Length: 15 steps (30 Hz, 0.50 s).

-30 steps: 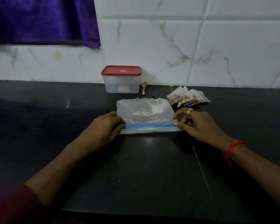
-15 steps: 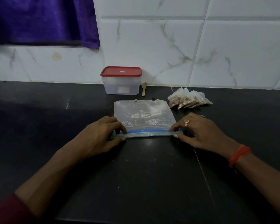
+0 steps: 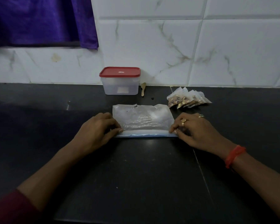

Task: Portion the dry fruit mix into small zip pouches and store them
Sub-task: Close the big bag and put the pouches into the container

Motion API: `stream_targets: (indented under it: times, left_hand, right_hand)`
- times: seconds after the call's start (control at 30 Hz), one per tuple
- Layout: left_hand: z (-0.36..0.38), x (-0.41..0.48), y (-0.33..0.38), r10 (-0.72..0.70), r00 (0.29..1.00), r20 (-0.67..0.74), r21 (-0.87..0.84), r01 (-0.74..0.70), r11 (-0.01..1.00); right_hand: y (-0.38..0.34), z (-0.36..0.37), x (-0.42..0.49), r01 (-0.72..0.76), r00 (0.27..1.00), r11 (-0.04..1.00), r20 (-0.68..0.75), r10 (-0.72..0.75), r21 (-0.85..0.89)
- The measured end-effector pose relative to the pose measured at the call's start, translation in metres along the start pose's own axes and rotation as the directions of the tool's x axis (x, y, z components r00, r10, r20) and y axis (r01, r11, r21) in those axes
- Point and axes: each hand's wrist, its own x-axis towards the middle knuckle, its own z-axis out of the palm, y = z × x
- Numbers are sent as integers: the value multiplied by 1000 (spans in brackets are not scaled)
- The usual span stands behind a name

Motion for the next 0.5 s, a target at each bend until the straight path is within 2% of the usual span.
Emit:
stream_targets:
  times: [0.13, 0.23, 0.37, 0.4, 0.5]
  left_hand:
    - [-9, -3, -6, 41, 996, 74, 24, -43, 999]
    - [-11, -4, -8, 52, 998, 46, 18, -53, 998]
    - [-11, -3, -6, -40, 999, -1, -149, 39, 988]
    - [-10, -3, -6, -57, 998, 4, -161, 57, 985]
    - [-6, -3, -10, -68, 997, 21, -53, 69, 996]
  right_hand:
    - [2, -6, -2, 55, 998, 998, 16, -55, -12]
    - [4, -5, -2, 59, 997, 998, -42, -57, 31]
    - [3, -1, 5, -1, 988, 986, -151, 27, 168]
    - [2, 1, 7, -6, 986, 987, -161, 32, 159]
    - [4, 6, 8, 9, 987, 998, -159, 0, 58]
